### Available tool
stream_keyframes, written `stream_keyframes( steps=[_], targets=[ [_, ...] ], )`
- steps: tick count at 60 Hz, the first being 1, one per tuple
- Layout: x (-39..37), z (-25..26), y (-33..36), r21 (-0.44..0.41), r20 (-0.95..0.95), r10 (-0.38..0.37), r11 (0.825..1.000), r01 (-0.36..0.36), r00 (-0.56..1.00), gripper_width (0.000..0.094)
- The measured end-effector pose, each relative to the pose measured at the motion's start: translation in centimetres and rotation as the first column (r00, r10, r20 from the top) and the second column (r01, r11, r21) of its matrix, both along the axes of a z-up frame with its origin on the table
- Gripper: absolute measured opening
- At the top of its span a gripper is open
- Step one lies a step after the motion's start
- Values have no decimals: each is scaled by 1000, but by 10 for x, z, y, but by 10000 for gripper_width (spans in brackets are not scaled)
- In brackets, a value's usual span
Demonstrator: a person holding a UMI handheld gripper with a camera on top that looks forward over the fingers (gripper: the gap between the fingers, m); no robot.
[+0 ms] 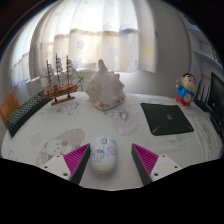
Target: Arrange mouse
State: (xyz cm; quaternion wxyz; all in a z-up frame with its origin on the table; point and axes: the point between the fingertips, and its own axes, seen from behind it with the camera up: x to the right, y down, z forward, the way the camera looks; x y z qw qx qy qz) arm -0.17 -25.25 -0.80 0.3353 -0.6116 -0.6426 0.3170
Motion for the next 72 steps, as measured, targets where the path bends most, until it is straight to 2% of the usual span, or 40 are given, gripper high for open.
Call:
stream_keyframes(
  steps=[10,16,22,24,27,31,37,46,51,56,60,63,66,72],
  targets=[
    [-11,-6,5,-31,27,-29,999,30,999,851],
    [-7,-10,2,-47,46,-42,998,44,998,812],
    [-7,-10,-7,-42,38,-17,999,18,999,634],
    [-7,-10,-10,-41,41,-3,999,5,999,501],
    [-8,-9,-12,-37,55,15,999,-13,998,463],
    [-11,-2,-19,-73,60,51,996,-46,997,425],
    [-23,31,-4,-49,26,66,997,-65,997,376],
    [-60,114,39,-54,-78,60,996,-64,995,375],
    [-87,151,82,-49,-121,26,998,-32,992,374],
    [-116,166,134,-23,-140,-9,1000,6,990,374],
    [-135,156,174,-1,-138,-43,999,44,989,374],
    [-147,139,198,-17,-121,-64,998,62,991,373],
    [-156,116,213,-43,-103,-67,997,63,992,373],
    [-165,56,235,-21,-40,-56,998,55,998,375]
  ],
)
